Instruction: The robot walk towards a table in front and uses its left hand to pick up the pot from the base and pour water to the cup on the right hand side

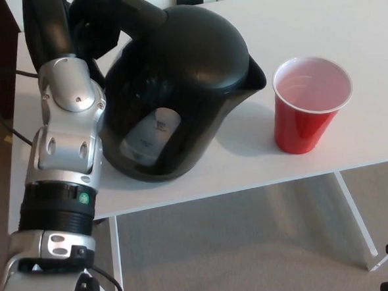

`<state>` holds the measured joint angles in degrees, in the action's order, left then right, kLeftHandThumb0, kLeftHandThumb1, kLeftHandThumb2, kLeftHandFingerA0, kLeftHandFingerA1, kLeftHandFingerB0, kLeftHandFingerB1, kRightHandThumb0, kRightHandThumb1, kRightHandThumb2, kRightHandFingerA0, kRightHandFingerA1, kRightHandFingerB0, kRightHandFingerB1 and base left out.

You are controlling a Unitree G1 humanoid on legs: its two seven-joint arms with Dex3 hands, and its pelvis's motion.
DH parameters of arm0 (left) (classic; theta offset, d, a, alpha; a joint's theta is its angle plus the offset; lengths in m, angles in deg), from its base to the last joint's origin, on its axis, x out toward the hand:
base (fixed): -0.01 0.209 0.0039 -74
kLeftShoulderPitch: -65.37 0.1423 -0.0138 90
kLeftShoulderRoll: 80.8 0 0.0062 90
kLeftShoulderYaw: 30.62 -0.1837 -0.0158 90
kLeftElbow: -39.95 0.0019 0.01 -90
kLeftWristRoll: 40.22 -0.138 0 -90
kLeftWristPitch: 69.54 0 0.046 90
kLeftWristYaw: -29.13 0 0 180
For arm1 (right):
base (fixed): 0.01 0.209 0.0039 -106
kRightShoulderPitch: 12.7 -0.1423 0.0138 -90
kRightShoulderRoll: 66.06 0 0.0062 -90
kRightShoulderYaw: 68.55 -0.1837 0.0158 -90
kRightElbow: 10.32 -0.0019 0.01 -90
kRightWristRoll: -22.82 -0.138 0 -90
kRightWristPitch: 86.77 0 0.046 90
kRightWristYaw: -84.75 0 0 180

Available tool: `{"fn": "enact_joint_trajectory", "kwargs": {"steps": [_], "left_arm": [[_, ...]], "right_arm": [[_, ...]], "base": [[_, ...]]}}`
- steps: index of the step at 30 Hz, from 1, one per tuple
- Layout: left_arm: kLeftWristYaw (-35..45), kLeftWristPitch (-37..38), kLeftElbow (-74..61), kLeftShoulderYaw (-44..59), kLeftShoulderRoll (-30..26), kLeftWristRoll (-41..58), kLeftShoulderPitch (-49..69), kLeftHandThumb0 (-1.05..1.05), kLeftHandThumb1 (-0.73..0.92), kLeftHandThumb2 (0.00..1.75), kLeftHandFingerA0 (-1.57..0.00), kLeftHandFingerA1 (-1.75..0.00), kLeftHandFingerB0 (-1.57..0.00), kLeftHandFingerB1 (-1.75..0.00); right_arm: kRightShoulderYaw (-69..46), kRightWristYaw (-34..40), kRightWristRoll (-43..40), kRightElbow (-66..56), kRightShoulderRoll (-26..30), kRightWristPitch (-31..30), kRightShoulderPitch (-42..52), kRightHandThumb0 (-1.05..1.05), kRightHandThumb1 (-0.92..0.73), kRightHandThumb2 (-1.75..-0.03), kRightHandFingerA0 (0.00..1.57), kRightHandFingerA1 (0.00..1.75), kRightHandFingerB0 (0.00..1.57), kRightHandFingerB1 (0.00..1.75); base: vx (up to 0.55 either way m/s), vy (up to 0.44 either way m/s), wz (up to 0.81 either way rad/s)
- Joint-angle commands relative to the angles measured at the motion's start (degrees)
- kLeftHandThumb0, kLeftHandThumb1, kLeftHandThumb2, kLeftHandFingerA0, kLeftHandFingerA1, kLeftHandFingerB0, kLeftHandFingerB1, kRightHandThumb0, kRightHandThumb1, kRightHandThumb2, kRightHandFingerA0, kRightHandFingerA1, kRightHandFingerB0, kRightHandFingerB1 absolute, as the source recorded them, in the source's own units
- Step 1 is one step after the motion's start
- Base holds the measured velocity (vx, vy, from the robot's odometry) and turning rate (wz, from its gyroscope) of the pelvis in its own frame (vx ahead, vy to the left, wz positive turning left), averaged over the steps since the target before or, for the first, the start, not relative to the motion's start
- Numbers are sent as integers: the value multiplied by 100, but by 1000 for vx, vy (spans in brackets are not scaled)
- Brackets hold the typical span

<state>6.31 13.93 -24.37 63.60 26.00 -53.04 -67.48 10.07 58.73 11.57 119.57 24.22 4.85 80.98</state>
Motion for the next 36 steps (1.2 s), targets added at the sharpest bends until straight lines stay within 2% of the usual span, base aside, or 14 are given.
{"fn": "enact_joint_trajectory", "kwargs": {"steps": [1, 9, 10, 14, 16, 21, 23, 29, 31, 33, 36], "left_arm": [[-280, 367, 53, -29, -82, -81, -211, -13, 66, 84, -88, -162, -79, -139], [-271, 260, 77, 88, -8, 124, -238, -13, 63, 88, -86, -160, -80, -137], [-165, 187, 112, 225, 46, 341, -228, -11, 68, 82, -73, -160, -75, -136], [207, -17, 327, 808, 217, 1096, -260, -7, 66, 84, -75, -162, -77, -125], [370, 3, 545, 1069, 235, 1364, -280, -8, 64, 87, -75, -165, -76, -125], [381, 157, 845, 1082, 157, 1209, -383, -8, 63, 91, -77, -161, -78, -128], [335, 188, 903, 970, 82, 1055, -402, -11, 66, 82, -74, -159, -79, -124], [207, 199, 926, 821, 20, 943, -467, -16, 65, 78, -81, -152, -83, -123], [179, 239, 928, 765, 17, 917, -458, -15, 66, 79, -79, -152, -82, -126], [123, 264, 926, 692, 0, 840, -430, -12, 68, 77, -73, -153, -80, -122], [164, 194, 821, 692, 29, 926, -386, -12, 70, 77, -73, -153, -80, -119]], "right_arm": [[-4, 51, 62, -60, 108, -93, 28, -10, -61, -57, 55, 55, 43, 46], [-7, 40, 56, -121, 102, -147, -23, -9, -61, -57, 55, 56, 43, 46], [0, 55, 68, -151, 104, -166, -12, -10, -61, -57, 55, 55, 42, 46], [32, 78, 126, -152, 111, -130, -17, -13, -60, -57, 55, 55, 43, 46], [26, 57, 122, -117, 112, -85, -32, -11, -61, -57, 54, 54, 42, 46], [-33, 87, 59, -193, 100, -212, -72, -8, -61, -57, 55, 55, 42, 46], [-39, 84, 53, -240, 97, -227, -65, -9, -61, -57, 54, 55, 43, 46], [-38, 78, 82, -268, 98, -185, -64, -9, -62, -57, 53, 54, 42, 46], [-41, 124, 83, -321, 82, -236, -41, -8, -62, -57, 54, 54, 42, 46], [-24, 144, 100, -418, 77, -265, 13, -9, -63, -57, 54, 54, 42, 46], [-35, 99, 84, -377, 85, -221, 11, -7, -62, -57, 54, 54, 42, 46]], "base": [[0, 0, 0], [0, 0, 0], [0, 0, 0], [0, 0, 0], [0, 0, 0], [0, 0, 0], [0, 0, 0], [0, 0, 0], [0, 0, 0], [0, 0, 0], [0, 0, 0]]}}
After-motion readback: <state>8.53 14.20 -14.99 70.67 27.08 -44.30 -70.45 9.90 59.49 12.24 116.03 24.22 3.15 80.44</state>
